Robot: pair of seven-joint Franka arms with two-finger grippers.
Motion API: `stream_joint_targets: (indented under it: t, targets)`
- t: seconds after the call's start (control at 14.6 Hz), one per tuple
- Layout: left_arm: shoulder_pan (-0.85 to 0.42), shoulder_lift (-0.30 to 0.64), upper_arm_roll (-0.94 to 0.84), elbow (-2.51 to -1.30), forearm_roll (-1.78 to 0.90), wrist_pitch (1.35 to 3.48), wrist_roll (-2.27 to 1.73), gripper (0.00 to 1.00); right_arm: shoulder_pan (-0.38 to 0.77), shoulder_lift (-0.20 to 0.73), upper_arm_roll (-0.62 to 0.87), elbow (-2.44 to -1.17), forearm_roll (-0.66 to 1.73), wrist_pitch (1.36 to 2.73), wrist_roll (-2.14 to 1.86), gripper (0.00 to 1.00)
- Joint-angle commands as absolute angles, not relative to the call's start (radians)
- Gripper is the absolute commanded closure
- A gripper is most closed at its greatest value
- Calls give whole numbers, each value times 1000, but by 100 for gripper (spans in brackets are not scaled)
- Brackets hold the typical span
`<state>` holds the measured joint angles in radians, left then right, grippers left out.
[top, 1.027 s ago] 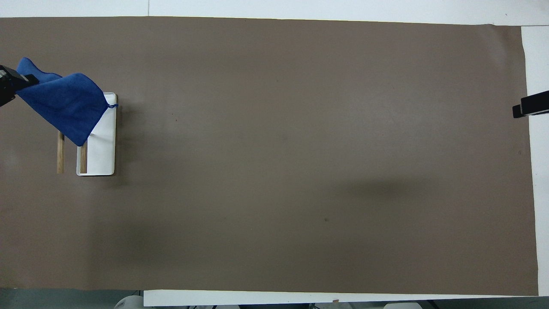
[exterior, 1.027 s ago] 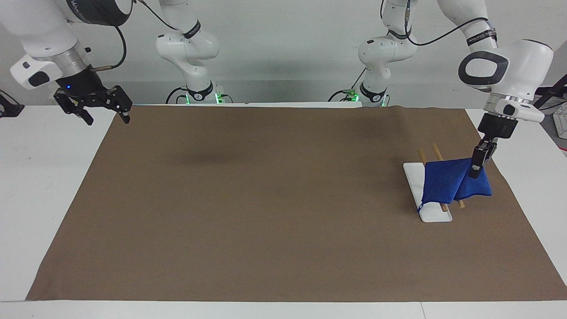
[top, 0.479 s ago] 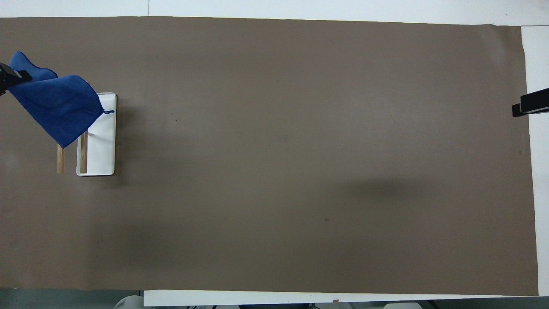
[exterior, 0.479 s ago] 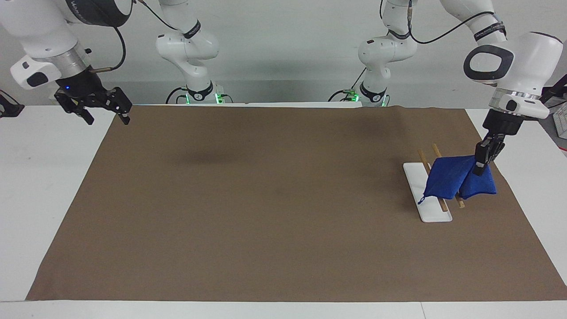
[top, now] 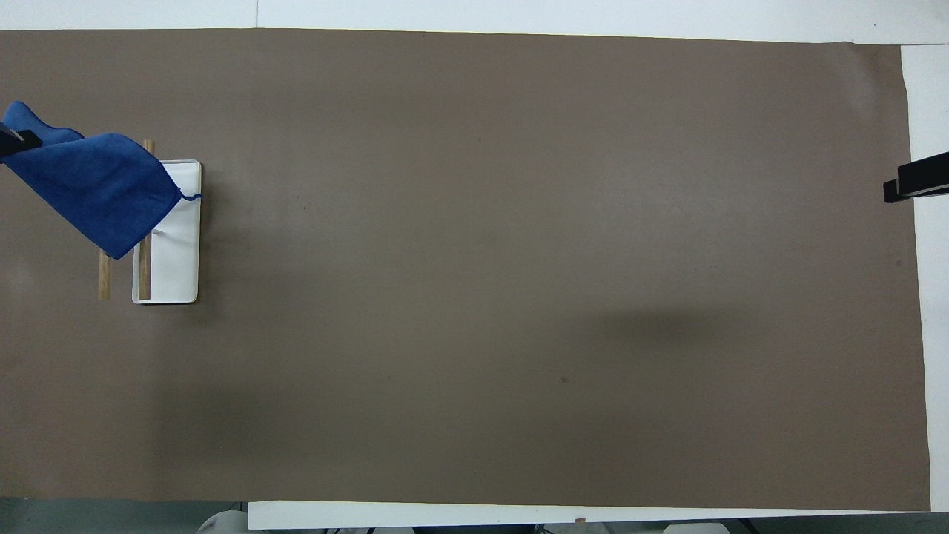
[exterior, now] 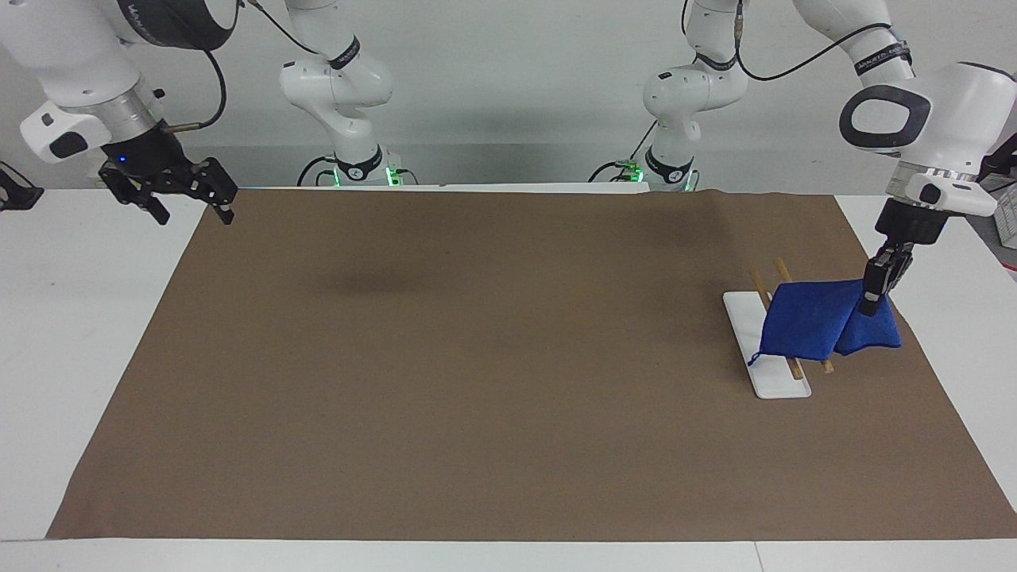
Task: Right arm passes towel to left arm to hang
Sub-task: 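Lower the towel onto the wooden rods with the left gripper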
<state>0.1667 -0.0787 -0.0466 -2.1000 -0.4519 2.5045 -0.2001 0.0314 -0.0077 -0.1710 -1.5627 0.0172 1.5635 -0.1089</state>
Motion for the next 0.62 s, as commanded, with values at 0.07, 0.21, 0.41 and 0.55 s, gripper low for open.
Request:
stream_joint_targets:
  t: [0.07, 0.21, 0.41, 0.55]
  targets:
    - [170, -92, -51, -2132, -440, 2539, -411, 100, 31, -5, -169, -1554, 5, 1546, -101, 0]
    - [173, -110, -51, -2177, -442, 2539, -439, 100, 29, -8, -172, -1555, 5, 1545, -103, 0]
    - [187, -138, -51, -2226, -440, 2542, -532, 100, 31, -11, -173, -1554, 5, 1546, -98, 0]
    - [192, -153, -51, -2259, -442, 2542, -537, 100, 29, -11, -178, -1554, 6, 1548, -98, 0]
